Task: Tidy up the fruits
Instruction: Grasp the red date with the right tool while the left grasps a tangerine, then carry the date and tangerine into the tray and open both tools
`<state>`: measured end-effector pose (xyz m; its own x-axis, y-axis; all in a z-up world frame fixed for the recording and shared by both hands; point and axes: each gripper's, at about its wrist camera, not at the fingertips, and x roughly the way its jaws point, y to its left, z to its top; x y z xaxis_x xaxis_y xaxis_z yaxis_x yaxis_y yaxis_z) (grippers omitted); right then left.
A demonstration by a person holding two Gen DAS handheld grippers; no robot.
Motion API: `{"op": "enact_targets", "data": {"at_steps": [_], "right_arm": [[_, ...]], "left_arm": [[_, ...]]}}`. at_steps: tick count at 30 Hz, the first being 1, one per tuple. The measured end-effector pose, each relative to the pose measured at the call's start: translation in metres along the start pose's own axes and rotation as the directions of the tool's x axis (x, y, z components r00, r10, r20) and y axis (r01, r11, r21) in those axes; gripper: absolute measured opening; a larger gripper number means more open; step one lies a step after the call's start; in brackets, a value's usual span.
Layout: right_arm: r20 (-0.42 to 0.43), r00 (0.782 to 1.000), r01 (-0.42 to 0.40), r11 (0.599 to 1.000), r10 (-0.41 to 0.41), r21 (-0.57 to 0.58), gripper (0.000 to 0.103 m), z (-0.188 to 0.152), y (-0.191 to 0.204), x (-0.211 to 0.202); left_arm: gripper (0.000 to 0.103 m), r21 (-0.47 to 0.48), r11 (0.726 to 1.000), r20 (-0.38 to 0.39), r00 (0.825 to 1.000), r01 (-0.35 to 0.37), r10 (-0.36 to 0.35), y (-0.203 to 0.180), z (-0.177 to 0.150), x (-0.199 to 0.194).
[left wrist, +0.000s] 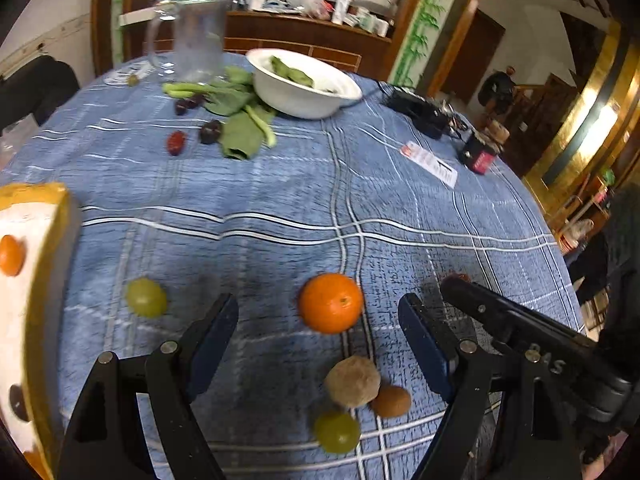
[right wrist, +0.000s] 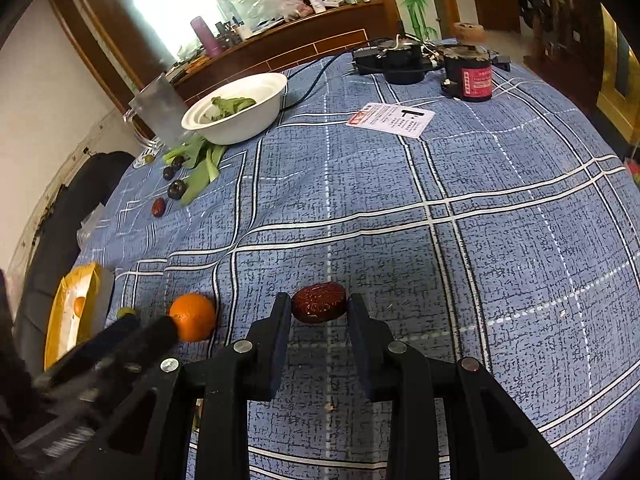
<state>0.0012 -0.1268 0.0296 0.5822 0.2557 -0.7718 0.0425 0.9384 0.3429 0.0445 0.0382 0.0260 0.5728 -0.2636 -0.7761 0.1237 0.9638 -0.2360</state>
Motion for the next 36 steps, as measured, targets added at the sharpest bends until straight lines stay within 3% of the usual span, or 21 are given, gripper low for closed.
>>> {"op": "enact_targets", "data": {"at_steps": [5,6,8,9,12,23,30,32,36], "right_arm": [[-0.003,1.000,-0.001,1.000,0.001,0.010,0.030,0.001,0.000,0.001],[-0.005,1.000,-0.001,1.000,0.001,0.013,0.030,0.001,0.000,0.002],[-0.004,1.000,-0.001,1.000,0.001,0.017,0.030,0.000,0.000,0.003],[-0.002,1.000,0.002,1.000,-0.002,0.016,0.030,0.000,0.000,0.003],[0.002,1.000,0.004,1.000,-0.004,0.013,0.030,0.000,0.000,0.003],[0.044,0.999,0.009,1.000,-0.008,-0.016,0.030,-0.003,0.007,-0.007],[0.051,0.999,-0.015,0.999,0.018,-0.051,0.030,-0.006,0.021,-0.010],[0.053,0.998,-0.017,0.998,0.020,-0.058,0.030,-0.007,0.024,-0.011],[0.069,0.997,-0.024,0.996,0.029,-0.081,0.031,-0.006,0.031,-0.013]], "left_arm": [[0.077,0.032,0.999,-0.008,1.000,0.007,-0.007,0.002,-0.002,0.019],[0.060,0.065,0.998,0.011,1.000,-0.013,0.012,-0.001,-0.003,0.019],[0.039,0.102,0.994,0.022,0.999,-0.031,0.029,-0.006,-0.005,0.019],[0.034,0.112,0.993,0.026,0.999,-0.023,0.020,-0.009,-0.005,0.018],[0.034,0.128,0.991,0.051,0.998,-0.034,0.028,-0.011,-0.007,0.012],[0.034,0.069,0.997,0.093,0.994,0.046,-0.053,-0.002,-0.008,-0.008],[0.034,-0.014,0.995,0.091,0.992,0.094,-0.093,0.013,-0.005,-0.011],[0.034,-0.037,0.997,0.115,0.991,0.067,-0.063,0.020,-0.003,-0.017],[0.034,-0.104,0.991,0.171,0.983,0.085,-0.066,0.039,0.002,-0.033]]}}
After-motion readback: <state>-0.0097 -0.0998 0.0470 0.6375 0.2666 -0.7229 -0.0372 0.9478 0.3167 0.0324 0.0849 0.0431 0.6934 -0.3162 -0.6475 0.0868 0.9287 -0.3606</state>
